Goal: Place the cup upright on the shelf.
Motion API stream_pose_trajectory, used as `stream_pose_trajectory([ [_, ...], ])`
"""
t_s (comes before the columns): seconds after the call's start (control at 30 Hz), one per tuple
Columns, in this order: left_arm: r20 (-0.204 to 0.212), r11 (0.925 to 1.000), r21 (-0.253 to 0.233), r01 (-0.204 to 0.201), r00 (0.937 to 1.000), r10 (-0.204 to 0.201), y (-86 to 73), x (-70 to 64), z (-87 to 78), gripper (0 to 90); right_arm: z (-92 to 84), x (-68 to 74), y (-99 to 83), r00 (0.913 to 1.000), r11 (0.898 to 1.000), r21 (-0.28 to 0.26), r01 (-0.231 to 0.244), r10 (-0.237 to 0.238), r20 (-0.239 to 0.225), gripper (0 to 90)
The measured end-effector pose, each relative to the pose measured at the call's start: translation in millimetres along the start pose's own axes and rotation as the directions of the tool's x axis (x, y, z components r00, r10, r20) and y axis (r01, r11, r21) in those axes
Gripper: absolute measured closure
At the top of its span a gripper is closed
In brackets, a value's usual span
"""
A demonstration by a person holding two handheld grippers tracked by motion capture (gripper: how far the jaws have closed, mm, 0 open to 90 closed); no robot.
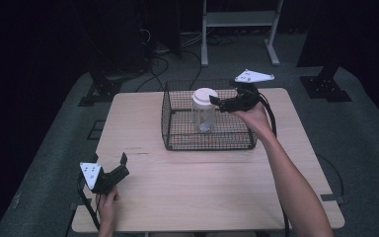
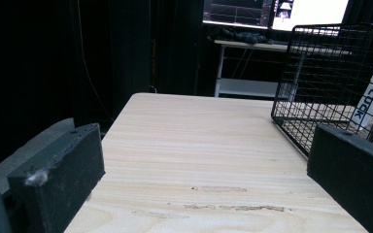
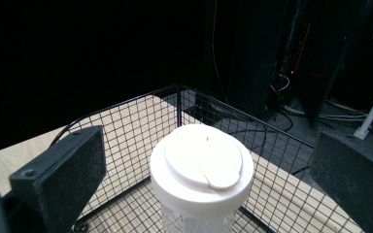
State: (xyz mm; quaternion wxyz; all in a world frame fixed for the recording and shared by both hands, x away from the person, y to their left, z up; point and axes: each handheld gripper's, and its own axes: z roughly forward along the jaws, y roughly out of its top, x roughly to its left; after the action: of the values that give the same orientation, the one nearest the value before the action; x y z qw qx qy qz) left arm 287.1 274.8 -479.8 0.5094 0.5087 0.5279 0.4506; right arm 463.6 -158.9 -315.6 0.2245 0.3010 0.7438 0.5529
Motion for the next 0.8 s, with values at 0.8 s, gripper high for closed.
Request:
stream_pose_trajectory([
  [0.8, -0.006, 0.9999, 0.008, -0.011, 0.9999, 0.011, 0.0, -1.5, 0.3, 0.0, -38.1, 1.0, -13.6, 1.0000, 1.000, -0.014, -0.005, 0.005, -0.007, 0.0],
])
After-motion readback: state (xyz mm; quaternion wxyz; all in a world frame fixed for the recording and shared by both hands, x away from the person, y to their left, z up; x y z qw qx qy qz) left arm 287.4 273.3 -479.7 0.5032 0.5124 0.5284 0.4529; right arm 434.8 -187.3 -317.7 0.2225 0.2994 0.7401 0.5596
